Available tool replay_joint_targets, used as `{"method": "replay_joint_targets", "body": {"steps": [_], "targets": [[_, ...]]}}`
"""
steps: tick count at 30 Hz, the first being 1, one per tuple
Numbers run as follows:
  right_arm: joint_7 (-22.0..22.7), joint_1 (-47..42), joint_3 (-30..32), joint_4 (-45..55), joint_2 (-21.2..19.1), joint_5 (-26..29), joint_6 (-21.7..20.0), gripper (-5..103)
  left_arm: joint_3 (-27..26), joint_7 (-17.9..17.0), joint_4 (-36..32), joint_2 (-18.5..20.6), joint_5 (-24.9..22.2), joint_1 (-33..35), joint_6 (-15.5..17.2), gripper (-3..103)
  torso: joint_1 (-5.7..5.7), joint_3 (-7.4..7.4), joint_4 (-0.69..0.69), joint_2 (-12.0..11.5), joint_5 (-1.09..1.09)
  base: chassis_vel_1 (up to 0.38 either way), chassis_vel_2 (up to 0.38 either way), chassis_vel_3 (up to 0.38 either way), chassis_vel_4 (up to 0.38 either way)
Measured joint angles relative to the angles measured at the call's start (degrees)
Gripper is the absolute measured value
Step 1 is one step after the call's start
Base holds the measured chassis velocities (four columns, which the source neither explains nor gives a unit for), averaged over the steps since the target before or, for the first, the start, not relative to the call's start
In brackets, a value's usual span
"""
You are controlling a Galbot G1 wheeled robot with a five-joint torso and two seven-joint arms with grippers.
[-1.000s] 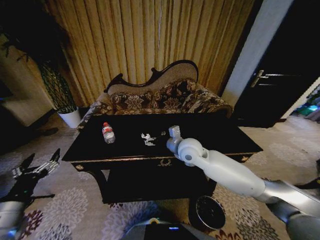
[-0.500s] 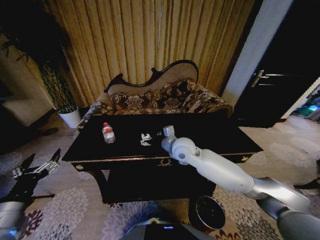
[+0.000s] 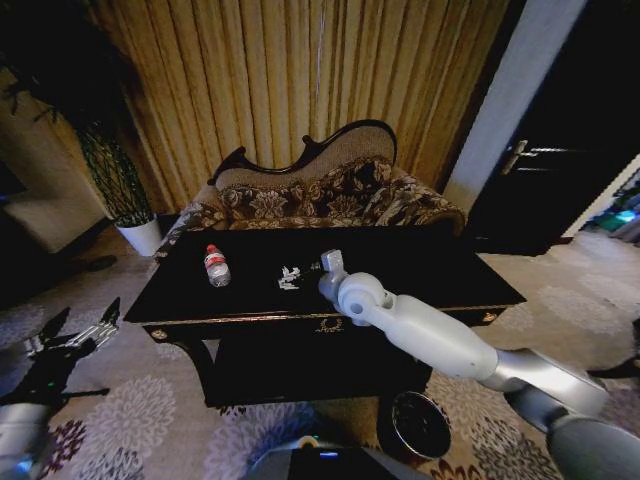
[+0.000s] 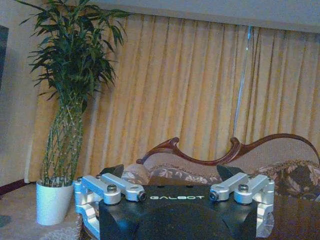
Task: Move to the front of the table and place the trash on the table into the trash bin.
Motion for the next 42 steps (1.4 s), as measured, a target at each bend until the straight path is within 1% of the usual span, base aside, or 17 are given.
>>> {"method": "replay_joint_targets", "body": {"steps": [3, 4, 5, 6, 7, 8, 9, 10, 13, 15, 16, 19, 21, 23, 40, 41, 42], "targets": [[-0.14, 0.00, -0.19, -0.12, -0.01, -0.40, 0.09, 84, -0.14, 0.19, 0.20, 0.01, -0.08, 0.02, -0.10, 100, 0.00, 0.00, 0.00, 0.00, 0.00, 0.000, 0.000, 0.000, 0.000], [-0.21, -0.01, -0.22, -0.12, -0.06, -0.41, 0.13, 84, -0.18, 0.39, 0.28, 0.03, -0.11, 0.02, -0.14, 100, 0.00, 0.00, 0.00, 0.00, 0.00, 0.000, 0.000, 0.000, 0.000], [-0.33, 0.00, -0.24, -0.12, -0.18, -0.42, 0.15, 79, -0.21, 0.74, 0.40, 0.06, -0.15, 0.02, -0.24, 100, 0.00, 0.00, 0.00, 0.00, 0.00, 0.000, 0.000, 0.000, 0.000], [-0.33, 0.00, -0.24, -0.12, -0.18, -0.42, 0.15, 79, -0.21, 0.74, 0.40, 0.06, -0.15, 0.02, -0.24, 100, 0.00, 0.00, 0.00, 0.00, 0.00, 0.000, 0.000, 0.000, 0.000], [-0.38, 0.05, -0.26, -0.12, -0.27, -0.43, 0.16, 73, -0.21, 0.84, 0.42, 0.07, -0.17, 0.02, -0.27, 100, 0.00, 0.00, 0.00, 0.00, 0.00, 0.000, 0.000, 0.000, 0.000], [-0.44, 0.20, -0.26, -0.14, -0.52, -0.43, 0.18, 57, -0.21, 0.92, 0.43, 0.08, -0.26, -0.10, -0.28, 100, 0.00, 0.00, 0.00, 0.00, 0.00, 0.000, 0.000, 0.000, 0.000], [-0.44, 0.21, -0.26, -0.14, -0.58, -0.43, 0.18, 51, -0.21, 0.92, 0.43, 0.08, -0.27, -0.12, -0.29, 100, 0.00, 0.00, 0.00, 0.00, 0.00, 0.000, 0.000, 0.000, 0.000], [-0.44, 0.21, -0.26, -0.14, -0.58, -0.43, 0.18, 51, -0.21, 0.92, 0.43, 0.08, -0.27, -0.12, -0.29, 100, 0.00, 0.00, 0.00, 0.00, 0.00, 0.000, 0.000, 0.000, 0.000], [-0.44, 0.13, -0.24, -0.04, -0.68, -0.42, 0.20, 35, -0.22, 1.02, 0.50, 0.10, -0.28, -0.11, -0.37, 100, 0.00, 0.00, 0.00, 0.00, 0.00, 0.000, 0.000, 0.000, 0.000], [-0.44, 0.05, -0.23, -0.03, -0.69, -0.43, 0.21, 35, -0.25, 1.03, 0.52, 0.11, -0.28, -0.10, -0.41, 100, 0.00, 0.00, 0.00, 0.00, 0.00, 0.000, 0.000, 0.000, 0.000], [-0.44, -0.06, -0.21, -0.01, -0.72, -0.46, 0.23, 24, -0.29, 1.04, 0.53, 0.12, -0.29, -0.09, -0.43, 100, 0.00, 0.00, 0.00, 0.00, 0.00, 0.000, 0.000, 0.000, 0.000], [-0.44, -0.19, -0.15, 0.04, -0.77, -0.50, 0.27, 19, -0.33, 1.04, 0.53, 0.14, -0.30, -0.09, -0.45, 100, 0.00, 0.00, 0.00, 0.00, 0.00, 0.000, 0.000, 0.000, 0.000], [-0.45, -0.39, 0.00, 0.12, -1.00, -0.80, 0.37, 7, -0.41, 1.04, 0.45, 0.17, -0.31, -0.09, -0.47, 100, 0.00, 0.00, 0.00, 0.00, 0.00, 0.000, 0.000, 0.000, 0.000], [-0.45, -0.46, 0.05, 0.14, -1.07, -0.88, 0.41, 3, -0.41, 1.04, 0.41, 0.17, -0.31, -0.09, -0.47, 100, 0.00, 0.00, 0.00, 0.00, 0.00, 0.000, 0.000, 0.000, 0.000], [-1.23, -1.51, 1.96, 1.38, -2.43, -0.48, 1.51, 0, -0.33, 1.15, 0.11, -0.03, -0.29, -0.03, -0.54, 100, 0.00, 0.00, 0.00, 0.01, 0.00, 0.000, 0.000, 0.000, 0.000], [-1.45, -1.51, 2.06, 1.41, -2.62, -0.46, 1.53, 5, -0.33, 1.26, 0.11, -0.04, -0.29, 0.02, -0.57, 100, 0.00, 0.00, 0.00, 0.00, 0.00, 0.000, 0.000, 0.000, 0.000], [-1.45, -1.51, 2.06, 1.41, -2.62, -0.46, 1.53, 5, -0.33, 1.26, 0.11, -0.04, -0.29, 0.02, -0.57, 100, 0.00, 0.00, 0.00, 0.00, 0.00, 0.000, 0.000, 0.000, 0.000]]}}
